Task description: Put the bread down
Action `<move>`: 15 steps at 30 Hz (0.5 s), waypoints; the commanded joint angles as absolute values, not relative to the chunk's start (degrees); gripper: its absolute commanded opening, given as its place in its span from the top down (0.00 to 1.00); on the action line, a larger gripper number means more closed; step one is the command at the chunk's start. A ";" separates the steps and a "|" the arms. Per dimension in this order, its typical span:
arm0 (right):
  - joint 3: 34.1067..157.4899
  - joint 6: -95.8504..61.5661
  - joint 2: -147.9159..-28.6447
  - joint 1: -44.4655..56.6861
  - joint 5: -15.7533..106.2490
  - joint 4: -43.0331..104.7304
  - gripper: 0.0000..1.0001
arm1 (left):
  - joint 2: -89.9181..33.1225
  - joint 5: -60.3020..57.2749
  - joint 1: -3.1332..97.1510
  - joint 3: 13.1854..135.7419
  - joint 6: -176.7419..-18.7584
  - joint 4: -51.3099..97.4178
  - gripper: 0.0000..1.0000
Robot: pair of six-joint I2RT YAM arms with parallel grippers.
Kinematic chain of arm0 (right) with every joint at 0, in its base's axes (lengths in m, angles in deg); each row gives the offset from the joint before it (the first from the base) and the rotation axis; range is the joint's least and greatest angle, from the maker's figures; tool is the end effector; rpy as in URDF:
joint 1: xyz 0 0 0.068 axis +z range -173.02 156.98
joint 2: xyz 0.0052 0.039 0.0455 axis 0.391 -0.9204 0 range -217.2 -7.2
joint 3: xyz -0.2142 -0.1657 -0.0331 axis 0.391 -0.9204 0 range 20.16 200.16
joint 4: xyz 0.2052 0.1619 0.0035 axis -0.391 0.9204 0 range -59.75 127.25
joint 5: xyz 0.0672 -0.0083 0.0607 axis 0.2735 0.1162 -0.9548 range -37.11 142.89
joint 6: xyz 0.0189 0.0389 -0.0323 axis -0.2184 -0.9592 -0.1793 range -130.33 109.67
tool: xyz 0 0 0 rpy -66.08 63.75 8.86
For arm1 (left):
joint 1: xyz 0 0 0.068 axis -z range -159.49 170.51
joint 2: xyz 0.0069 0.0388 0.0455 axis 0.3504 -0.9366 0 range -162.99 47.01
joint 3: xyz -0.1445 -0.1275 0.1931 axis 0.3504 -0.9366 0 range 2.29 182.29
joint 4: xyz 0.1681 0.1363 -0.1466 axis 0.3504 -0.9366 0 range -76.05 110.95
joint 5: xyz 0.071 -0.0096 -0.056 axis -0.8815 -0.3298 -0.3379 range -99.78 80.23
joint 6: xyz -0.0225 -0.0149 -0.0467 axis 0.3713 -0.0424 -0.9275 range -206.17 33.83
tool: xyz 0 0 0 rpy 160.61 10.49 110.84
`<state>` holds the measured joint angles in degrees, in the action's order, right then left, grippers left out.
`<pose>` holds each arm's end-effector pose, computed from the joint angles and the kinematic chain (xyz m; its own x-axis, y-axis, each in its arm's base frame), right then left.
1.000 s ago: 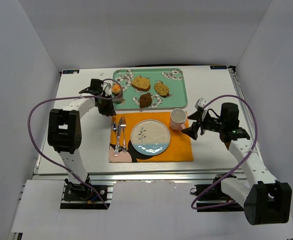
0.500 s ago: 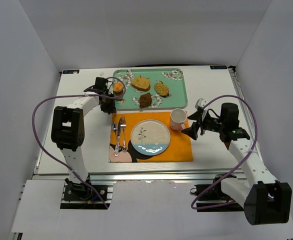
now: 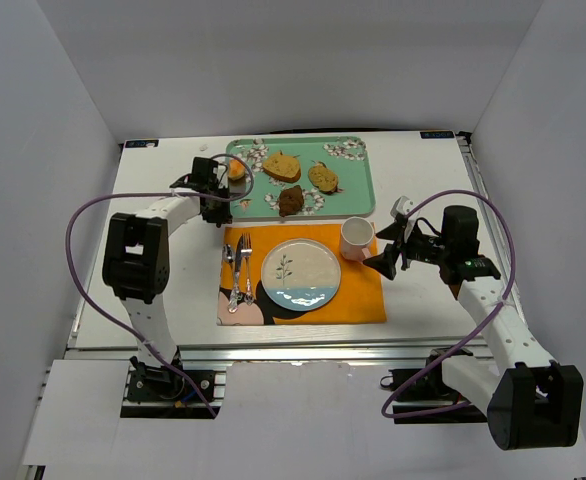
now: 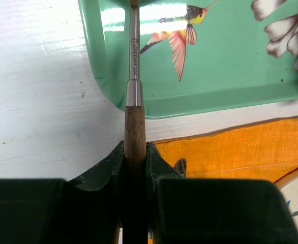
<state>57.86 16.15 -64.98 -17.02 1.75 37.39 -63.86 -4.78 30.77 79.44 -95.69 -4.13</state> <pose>0.2116 0.0501 0.2650 -0.0710 -0.2887 -0.9548 -0.8779 0.4726 -0.0777 0.4008 -0.0757 0.1804 -0.8668 -0.0106 -0.4985 0.0795 0.9841 -0.1591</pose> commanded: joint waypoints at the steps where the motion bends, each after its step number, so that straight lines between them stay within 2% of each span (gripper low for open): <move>1: 57.96 17.27 -64.06 -17.39 0.59 37.28 0.16 | -56.72 -6.00 31.14 77.36 -94.26 0.99 1.00; 15: 58.05 20.52 -63.54 -17.66 -2.83 38.34 0.15 | -42.92 -6.43 33.96 66.73 -93.82 1.79 1.00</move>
<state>57.86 18.75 -64.89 -17.34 -0.30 37.74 -48.54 -5.98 33.20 68.62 -94.31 -0.81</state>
